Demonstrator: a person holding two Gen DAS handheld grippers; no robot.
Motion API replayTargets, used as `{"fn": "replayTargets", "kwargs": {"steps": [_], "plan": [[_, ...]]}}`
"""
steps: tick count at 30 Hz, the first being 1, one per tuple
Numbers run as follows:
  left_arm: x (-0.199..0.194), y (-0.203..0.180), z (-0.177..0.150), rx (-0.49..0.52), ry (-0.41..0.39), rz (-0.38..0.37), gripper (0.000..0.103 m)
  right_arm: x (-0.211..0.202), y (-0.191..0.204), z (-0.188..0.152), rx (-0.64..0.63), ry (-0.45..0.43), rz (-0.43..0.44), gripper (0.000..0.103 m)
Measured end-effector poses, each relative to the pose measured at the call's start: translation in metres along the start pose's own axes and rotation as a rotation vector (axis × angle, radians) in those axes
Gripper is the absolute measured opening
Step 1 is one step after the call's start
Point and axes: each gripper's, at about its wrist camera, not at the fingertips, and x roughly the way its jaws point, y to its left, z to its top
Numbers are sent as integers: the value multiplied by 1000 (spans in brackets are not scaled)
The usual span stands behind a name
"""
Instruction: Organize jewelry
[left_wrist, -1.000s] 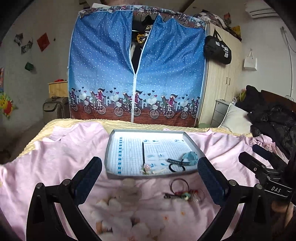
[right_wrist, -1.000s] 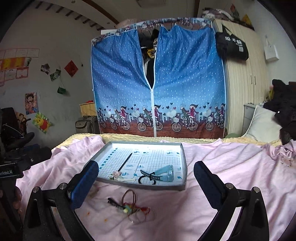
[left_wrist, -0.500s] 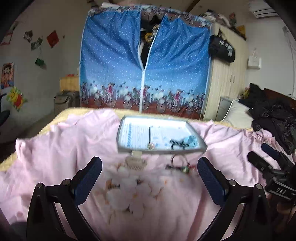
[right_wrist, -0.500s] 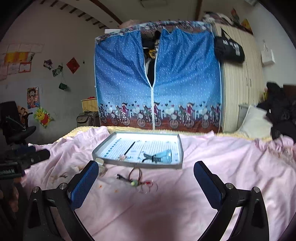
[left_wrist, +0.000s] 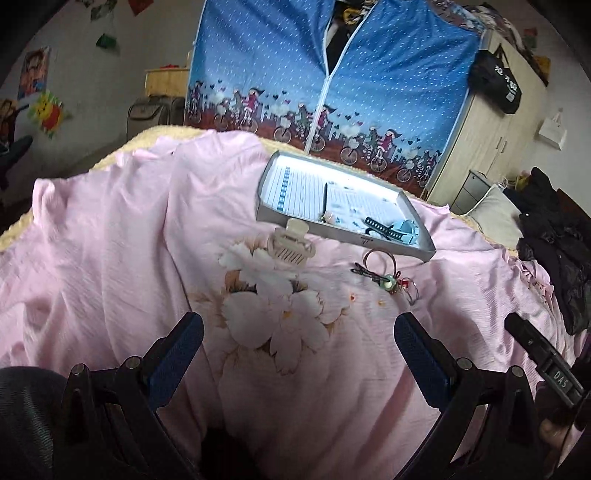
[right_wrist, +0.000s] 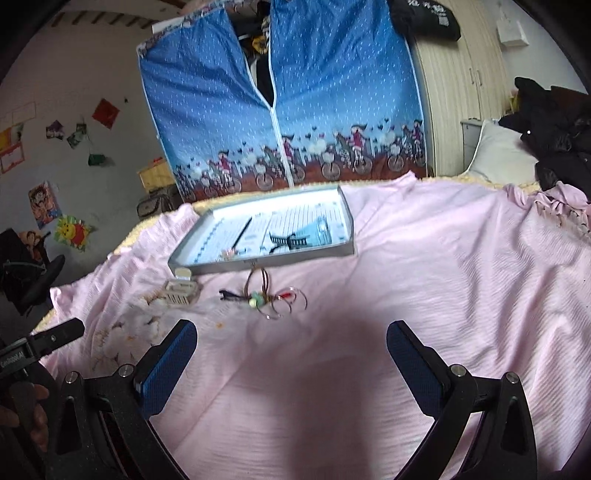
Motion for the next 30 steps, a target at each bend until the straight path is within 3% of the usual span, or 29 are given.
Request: {"fn": "replayTargets", "kwargs": {"steps": [7, 10, 17, 20, 24, 30], "plan": [[7, 8, 2, -49, 51, -1, 101, 14, 5, -4, -31, 79, -5, 103], [12, 9, 4, -55, 72, 5, 101, 24, 0, -2, -6, 141, 47, 103], [38, 12, 22, -50, 198, -32, 101, 53, -11, 9, 19, 258, 97, 103], [52, 8, 36, -13, 242, -45, 101, 68, -8, 13, -23, 295, 99, 103], [78, 1, 56, 117, 268, 10, 101, 89, -5, 16, -62, 325, 126, 103], [131, 6, 69, 188, 352, 41, 101, 118, 2, 23, -124, 330, 156, 103]]}}
